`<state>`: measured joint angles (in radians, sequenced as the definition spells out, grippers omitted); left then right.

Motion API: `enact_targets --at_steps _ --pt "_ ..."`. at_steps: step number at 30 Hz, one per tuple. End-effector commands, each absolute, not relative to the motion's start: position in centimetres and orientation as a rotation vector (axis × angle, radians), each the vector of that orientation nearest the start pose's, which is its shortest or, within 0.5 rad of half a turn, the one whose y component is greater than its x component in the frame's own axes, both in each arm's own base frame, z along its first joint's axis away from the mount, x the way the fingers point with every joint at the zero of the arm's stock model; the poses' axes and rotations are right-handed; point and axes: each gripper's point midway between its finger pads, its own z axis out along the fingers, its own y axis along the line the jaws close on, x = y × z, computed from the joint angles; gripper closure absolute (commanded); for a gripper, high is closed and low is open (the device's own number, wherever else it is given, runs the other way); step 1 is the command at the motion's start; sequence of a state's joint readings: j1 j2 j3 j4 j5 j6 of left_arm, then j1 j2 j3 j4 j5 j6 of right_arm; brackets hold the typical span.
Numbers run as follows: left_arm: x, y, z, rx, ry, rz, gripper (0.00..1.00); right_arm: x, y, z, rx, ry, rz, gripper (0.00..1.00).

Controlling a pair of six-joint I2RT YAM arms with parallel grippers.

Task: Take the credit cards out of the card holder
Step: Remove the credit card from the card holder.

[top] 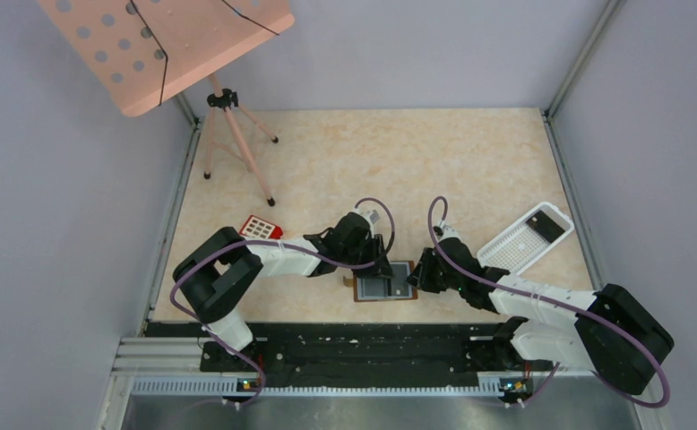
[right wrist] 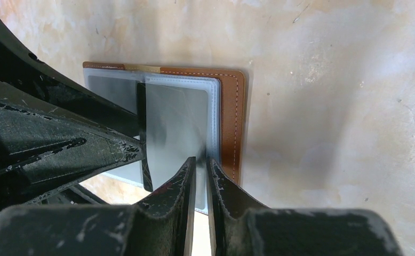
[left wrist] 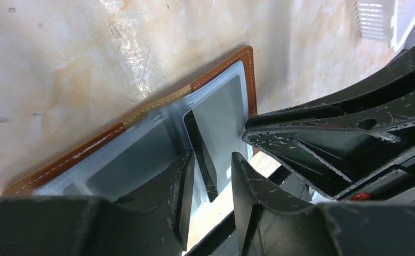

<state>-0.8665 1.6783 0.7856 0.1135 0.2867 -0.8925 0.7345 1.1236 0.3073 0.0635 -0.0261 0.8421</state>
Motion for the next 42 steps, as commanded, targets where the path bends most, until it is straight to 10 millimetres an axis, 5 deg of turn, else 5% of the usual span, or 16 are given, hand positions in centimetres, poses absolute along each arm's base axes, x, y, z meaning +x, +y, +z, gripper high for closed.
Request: enact_targets --at_steps 1,18,26,42 --pt "19.4 -37.2 6.0 0.142 2.577 -1.233 0.64 18.1 20.3 1.2 0.147 2.494 0.729 0.87" --pt "18.6 -37.7 5.9 0.118 2.586 -1.320 0.76 18.2 20.4 1.2 0.151 2.494 0.733 0.88" --pt "18.2 -37.6 5.9 0.097 2.591 -1.343 1.00 18.1 20.3 1.1 0.157 2.497 0.727 0.88" --pt "18.6 -34.7 4.9 0.003 2.615 -1.261 1.00 18.2 19.2 0.4 0.205 2.507 0.664 0.89"
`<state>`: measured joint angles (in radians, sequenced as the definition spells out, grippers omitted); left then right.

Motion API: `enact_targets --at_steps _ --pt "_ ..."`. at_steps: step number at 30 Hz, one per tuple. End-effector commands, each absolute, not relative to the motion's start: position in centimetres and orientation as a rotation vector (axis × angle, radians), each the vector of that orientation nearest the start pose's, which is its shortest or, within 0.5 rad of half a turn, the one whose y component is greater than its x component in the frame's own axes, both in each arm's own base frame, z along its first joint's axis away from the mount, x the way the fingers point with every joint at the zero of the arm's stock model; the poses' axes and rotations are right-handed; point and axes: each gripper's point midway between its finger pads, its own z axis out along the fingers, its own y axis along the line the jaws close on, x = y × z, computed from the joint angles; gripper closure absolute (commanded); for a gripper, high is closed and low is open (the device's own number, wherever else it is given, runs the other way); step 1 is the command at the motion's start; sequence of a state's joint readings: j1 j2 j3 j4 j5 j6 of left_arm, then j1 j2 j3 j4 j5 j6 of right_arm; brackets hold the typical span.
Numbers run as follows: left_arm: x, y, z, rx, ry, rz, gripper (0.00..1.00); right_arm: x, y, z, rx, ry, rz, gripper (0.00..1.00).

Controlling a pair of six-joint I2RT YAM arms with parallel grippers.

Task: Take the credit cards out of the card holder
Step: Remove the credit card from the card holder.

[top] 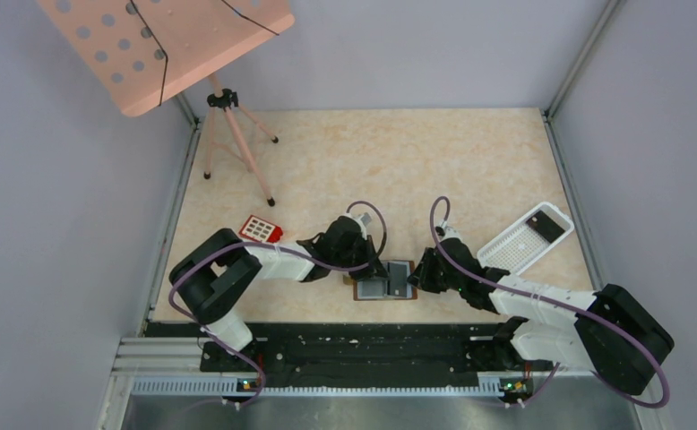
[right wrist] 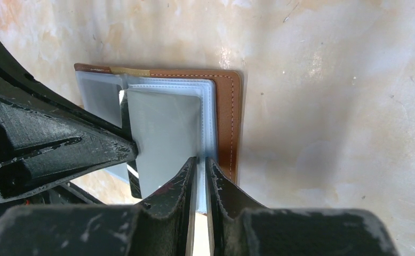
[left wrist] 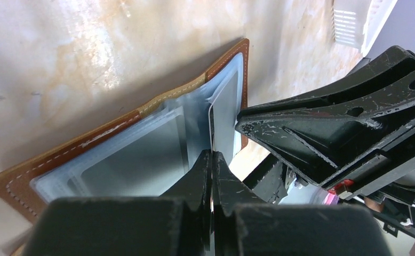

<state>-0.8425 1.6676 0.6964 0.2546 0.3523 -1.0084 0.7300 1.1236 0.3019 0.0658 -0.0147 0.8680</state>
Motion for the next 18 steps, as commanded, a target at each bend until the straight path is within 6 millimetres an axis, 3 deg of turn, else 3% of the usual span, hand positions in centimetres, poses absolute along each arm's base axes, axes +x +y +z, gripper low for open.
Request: enact_targets --at_steps 1,18 --pt "18.6 -34.6 5.0 0.003 2.613 -1.261 1.00 18.2 19.1 0.4 0.208 2.507 0.663 0.89" --pt "18.7 -33.0 5.0 -0.054 2.611 -1.244 1.00 18.5 19.0 0.5 0.221 2.503 0.656 0.90"
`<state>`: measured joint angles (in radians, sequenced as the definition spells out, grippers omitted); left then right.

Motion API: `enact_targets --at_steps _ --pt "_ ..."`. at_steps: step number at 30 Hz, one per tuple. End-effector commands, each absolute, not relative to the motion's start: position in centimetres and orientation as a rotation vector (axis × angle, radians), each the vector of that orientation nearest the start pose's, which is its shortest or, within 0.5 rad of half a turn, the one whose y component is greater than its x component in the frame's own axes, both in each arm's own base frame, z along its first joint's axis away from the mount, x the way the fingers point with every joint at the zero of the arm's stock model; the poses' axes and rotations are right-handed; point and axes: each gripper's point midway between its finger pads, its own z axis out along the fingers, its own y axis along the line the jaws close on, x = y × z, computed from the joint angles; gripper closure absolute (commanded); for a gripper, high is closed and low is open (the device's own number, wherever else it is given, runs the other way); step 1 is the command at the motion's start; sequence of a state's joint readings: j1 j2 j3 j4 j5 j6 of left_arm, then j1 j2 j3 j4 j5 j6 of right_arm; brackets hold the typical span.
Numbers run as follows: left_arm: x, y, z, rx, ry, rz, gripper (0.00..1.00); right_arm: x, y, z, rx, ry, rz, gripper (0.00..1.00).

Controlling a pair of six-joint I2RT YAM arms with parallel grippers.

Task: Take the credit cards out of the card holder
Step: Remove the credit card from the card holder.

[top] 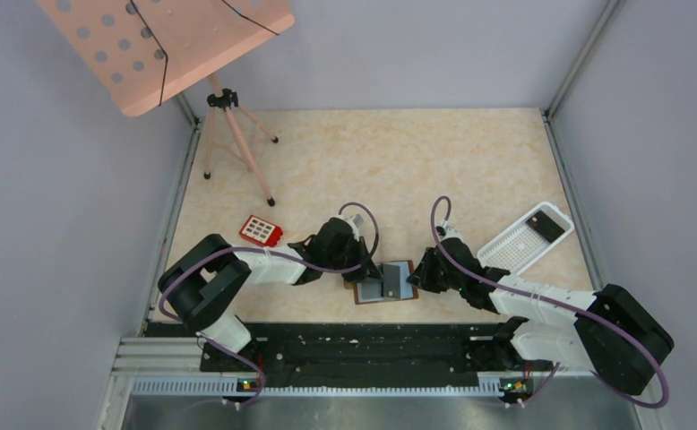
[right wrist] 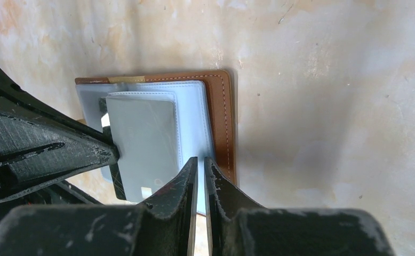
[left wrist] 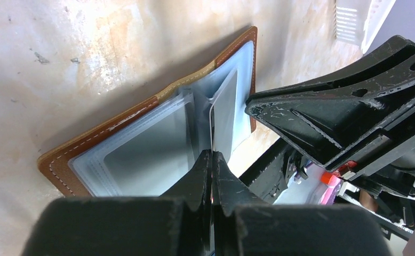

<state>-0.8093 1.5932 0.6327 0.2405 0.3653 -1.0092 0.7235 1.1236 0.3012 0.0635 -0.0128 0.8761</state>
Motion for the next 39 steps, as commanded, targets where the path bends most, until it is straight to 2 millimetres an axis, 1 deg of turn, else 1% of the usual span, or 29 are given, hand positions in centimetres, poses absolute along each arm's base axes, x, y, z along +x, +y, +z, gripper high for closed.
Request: enact_targets --at_steps 1,3,4,7,8,10,12,14,17,24,27,31,33,36,39 --pt "18.7 -33.1 5.1 -0.058 2.611 -1.254 1.00 18.5 19.0 0.5 0.222 2.503 0.655 0.90" --pt "18.6 -33.3 5.3 -0.060 2.603 -1.280 1.00 18.5 19.4 0.8 0.207 2.496 0.681 0.91" --pt "18.6 -33.5 5.3 -0.061 2.600 -1.291 1.00 18.7 19.9 1.4 0.190 2.483 0.713 0.91" --pt "18.6 -33.9 5.5 -0.051 2.597 -1.324 1.00 18.9 21.6 3.9 0.128 2.421 0.843 0.89" --pt "18.7 -34.0 5.6 -0.053 2.593 -1.332 1.00 19.2 22.0 5.0 0.119 2.387 0.878 0.89" --pt "18.8 -34.3 5.8 -0.061 2.583 -1.352 1.00 19.5 22.5 6.4 0.109 2.346 0.918 0.89" --pt "18.9 -34.5 5.9 -0.074 2.581 -1.364 1.00 19.6 22.9 7.1 0.100 2.334 0.940 0.89" --pt "19.0 -34.8 6.0 -0.080 2.579 -1.383 1.00 19.6 23.4 7.3 0.091 2.328 0.972 0.89" --pt "19.0 -34.9 5.7 -0.088 2.583 -1.390 1.00 19.3 23.9 6.8 0.095 2.341 1.014 0.90" --pt "19.0 -34.5 4.9 -0.094 2.602 -1.348 1.00 19.0 24.3 4.8 0.134 2.388 1.034 0.91" --pt "19.0 -34.3 4.8 -0.098 2.605 -1.332 1.00 18.6 23.6 2.7 0.189 2.471 0.964 0.94" --pt "19.0 -33.8 4.5 -0.113 2.616 -1.291 1.00 18.1 22.4 0.8 0.267 2.516 0.889 0.97" --pt "19.1 -33.2 4.2 -0.138 2.629 -1.244 1.00 18.1 21.7 0.4 0.289 2.524 0.844 0.97" --pt "19.2 -32.8 4.4 -0.151 2.620 -1.222 1.00 18.1 20.8 0.0 0.305 2.527 0.781 0.96" --pt "19.4 -32.6 4.6 -0.166 2.624 -1.211 1.00 18.2 20.4 0.0 0.315 2.523 0.762 0.96"
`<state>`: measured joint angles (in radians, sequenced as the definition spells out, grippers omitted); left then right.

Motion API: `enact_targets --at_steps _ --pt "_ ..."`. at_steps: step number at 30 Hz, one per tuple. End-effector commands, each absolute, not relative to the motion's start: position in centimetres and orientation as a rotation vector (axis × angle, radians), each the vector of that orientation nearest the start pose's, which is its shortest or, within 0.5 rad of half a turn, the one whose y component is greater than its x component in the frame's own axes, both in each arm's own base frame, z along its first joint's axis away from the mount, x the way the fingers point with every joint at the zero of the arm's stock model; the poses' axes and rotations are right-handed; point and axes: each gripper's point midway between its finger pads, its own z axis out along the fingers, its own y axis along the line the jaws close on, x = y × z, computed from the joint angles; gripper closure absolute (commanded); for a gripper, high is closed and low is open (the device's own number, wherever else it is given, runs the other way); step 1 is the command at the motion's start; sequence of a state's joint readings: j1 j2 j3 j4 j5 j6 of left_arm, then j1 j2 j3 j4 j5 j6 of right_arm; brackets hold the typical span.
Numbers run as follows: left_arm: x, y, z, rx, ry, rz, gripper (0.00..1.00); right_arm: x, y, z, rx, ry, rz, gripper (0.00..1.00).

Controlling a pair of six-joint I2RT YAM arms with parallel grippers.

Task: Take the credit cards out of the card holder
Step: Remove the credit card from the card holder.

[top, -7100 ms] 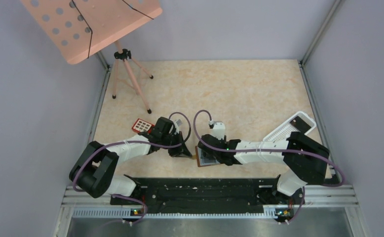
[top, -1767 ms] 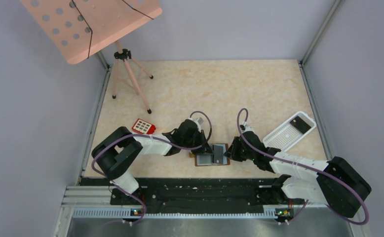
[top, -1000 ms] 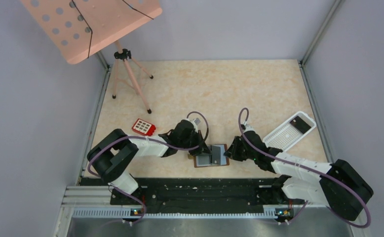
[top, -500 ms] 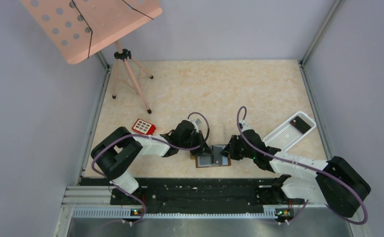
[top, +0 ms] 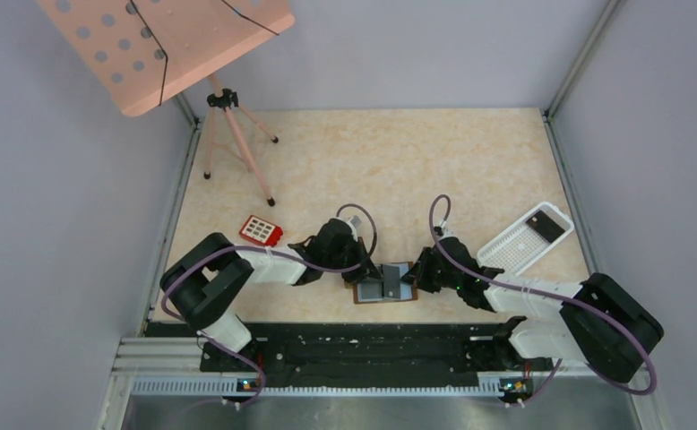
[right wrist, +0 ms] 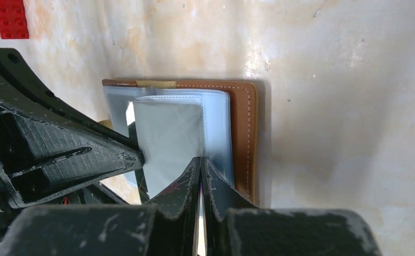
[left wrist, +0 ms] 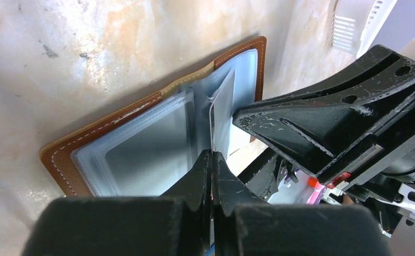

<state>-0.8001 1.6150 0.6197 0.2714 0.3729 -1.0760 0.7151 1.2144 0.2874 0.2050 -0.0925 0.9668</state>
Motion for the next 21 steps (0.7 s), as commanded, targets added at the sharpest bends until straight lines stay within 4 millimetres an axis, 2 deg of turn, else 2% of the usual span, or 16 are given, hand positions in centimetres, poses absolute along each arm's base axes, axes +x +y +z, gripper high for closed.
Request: enact_targets --at_steps 1,12,14,17,21 --pt "19.3 -32.5 4.7 -0.168 2.624 -1.215 1.00 18.2 20.3 0.0 0.315 2.522 0.760 0.96" --pt "19.1 -32.3 5.1 -0.195 2.612 -1.260 1.00 18.1 19.8 0.1 0.305 2.504 0.751 0.96" --pt "19.0 -32.5 5.6 -0.181 2.593 -1.303 1.00 18.4 20.6 1.4 0.242 2.460 0.814 0.94" --pt "19.0 -33.1 6.8 -0.164 2.554 -1.372 1.00 18.8 21.9 4.2 0.118 2.379 0.905 0.86" --pt "18.9 -33.6 7.9 -0.142 2.516 -1.439 1.00 19.2 22.3 7.0 0.020 2.295 0.954 0.75"
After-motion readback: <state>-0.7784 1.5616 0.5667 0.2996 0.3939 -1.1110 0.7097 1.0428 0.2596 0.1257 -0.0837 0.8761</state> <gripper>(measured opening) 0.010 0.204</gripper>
